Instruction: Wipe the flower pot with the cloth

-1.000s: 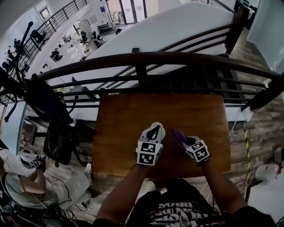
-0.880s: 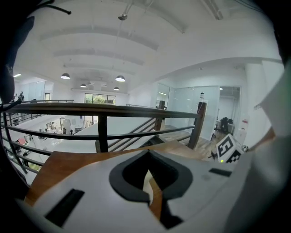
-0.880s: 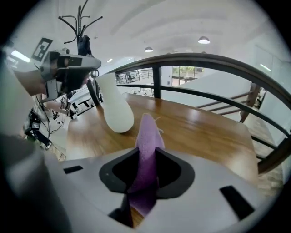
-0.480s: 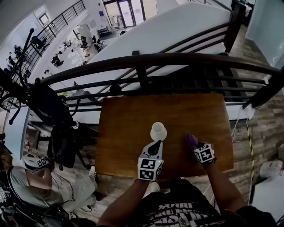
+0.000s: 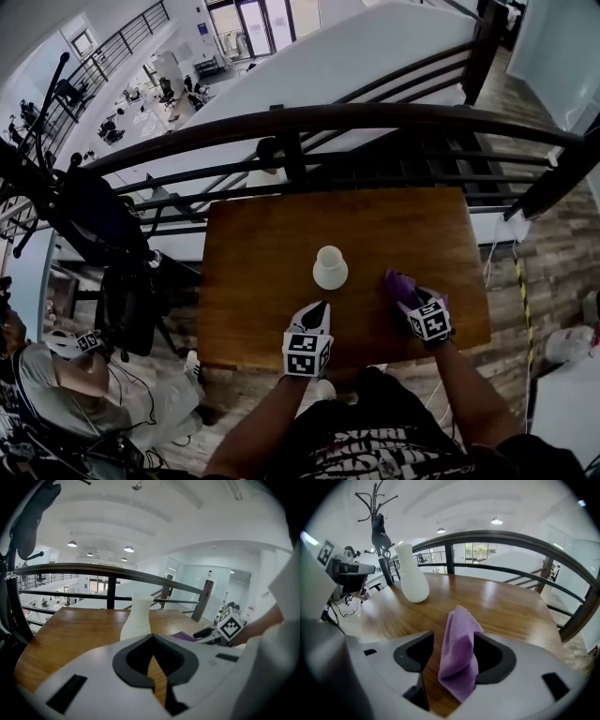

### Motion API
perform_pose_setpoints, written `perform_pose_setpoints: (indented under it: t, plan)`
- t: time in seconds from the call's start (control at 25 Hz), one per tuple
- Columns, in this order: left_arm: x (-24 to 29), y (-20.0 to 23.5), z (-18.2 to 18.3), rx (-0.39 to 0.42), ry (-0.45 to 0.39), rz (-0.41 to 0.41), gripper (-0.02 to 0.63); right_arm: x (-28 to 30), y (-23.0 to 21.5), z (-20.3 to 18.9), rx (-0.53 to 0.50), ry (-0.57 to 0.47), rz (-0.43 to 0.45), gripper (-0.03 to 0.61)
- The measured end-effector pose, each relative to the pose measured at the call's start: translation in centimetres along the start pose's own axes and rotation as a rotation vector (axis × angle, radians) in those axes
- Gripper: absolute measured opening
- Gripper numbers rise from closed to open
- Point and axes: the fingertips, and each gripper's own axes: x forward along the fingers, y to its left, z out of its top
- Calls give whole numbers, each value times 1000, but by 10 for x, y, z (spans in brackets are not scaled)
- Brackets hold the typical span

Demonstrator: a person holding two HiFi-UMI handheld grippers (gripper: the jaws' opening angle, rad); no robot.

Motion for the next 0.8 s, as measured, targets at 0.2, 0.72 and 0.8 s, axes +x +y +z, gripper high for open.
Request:
perform_pose_setpoints:
  t: [0.2,0.72,0.8]
  plan:
    - [-11,-3,-11,-20,-17,-12,-2,-36,15,14,10,-103,-36,245]
    - [-60,-55,-13,-20,-142,-81,-2,-156,111,67,108,-533,-54,11]
    - [-71,-66,-15,-23,-162,-91,-2,-171,129,68,96,-571,-31,0]
